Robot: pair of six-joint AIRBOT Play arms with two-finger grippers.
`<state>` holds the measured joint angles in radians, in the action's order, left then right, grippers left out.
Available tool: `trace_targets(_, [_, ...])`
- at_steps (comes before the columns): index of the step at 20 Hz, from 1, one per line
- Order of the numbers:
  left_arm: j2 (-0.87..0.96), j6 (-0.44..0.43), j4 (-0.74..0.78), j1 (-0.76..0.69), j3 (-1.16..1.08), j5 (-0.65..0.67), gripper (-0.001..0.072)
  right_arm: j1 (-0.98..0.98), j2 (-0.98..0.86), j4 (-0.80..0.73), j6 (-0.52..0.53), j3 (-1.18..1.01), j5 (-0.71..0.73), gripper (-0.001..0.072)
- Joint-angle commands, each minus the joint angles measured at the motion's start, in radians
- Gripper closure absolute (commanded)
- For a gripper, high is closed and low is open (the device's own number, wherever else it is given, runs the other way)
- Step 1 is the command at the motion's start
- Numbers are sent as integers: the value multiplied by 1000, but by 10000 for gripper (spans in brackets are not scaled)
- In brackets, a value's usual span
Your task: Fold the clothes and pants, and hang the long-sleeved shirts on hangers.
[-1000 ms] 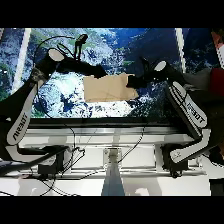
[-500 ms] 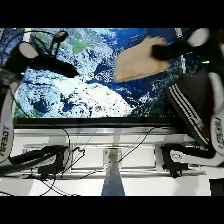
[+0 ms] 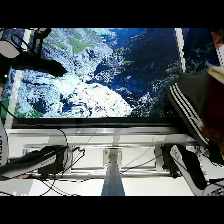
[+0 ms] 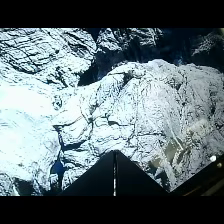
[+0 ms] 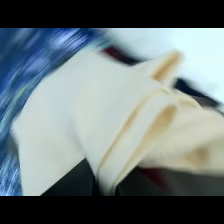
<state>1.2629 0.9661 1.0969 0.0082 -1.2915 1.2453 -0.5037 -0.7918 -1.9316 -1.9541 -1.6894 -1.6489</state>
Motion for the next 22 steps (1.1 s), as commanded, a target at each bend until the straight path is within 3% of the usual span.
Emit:
trace_targets(1, [-3,3,2,2,0,2,695,-183,99,-64,-68,-7,-46,692])
trace_targets(2, [-3,3,2,2,0,2,695,-206,100,-61,-68,-7,-61,630])
trace_targets(4, [-3,3,2,2,0,2,695,-221,99,-40,-68,-7,-91,184])
trace_targets(5, [-3,3,2,2,0,2,695,-220,93,-8,-66,-7,-98,58])
trace_targets(7, [-3,3,2,2,0,2,695,-220,82,115,-20,-7,-97,79])
trace_targets(9, [-3,3,2,2,0,2,695,-220,47,319,96,-7,-118,289])
trace_targets(11, [-3,3,2,2,0,2,695,-200,3,527,116,-7,-162,592])
trace_targets(12, [-3,2,2,2,0,2,695,-179,-16,621,116,-7,-172,696])
trace_targets(14, [-3,3,2,2,0,2,695,-110,-43,782,178,-7,-153,697])
trace_targets(16, [-3,3,2,2,0,2,695,-9,-53,790,275,-7,-122,697])
trace_targets(18, [-3,3,2,2,0,2,695,94,-53,657,346,-7,-92,698])
trace_targets(20, [-3,3,2,2,0,2,695,165,-53,447,344,-7,-81,698])
trace_targets(22, [-3,3,2,2,0,2,695,174,-53,393,343,-7,-79,697])
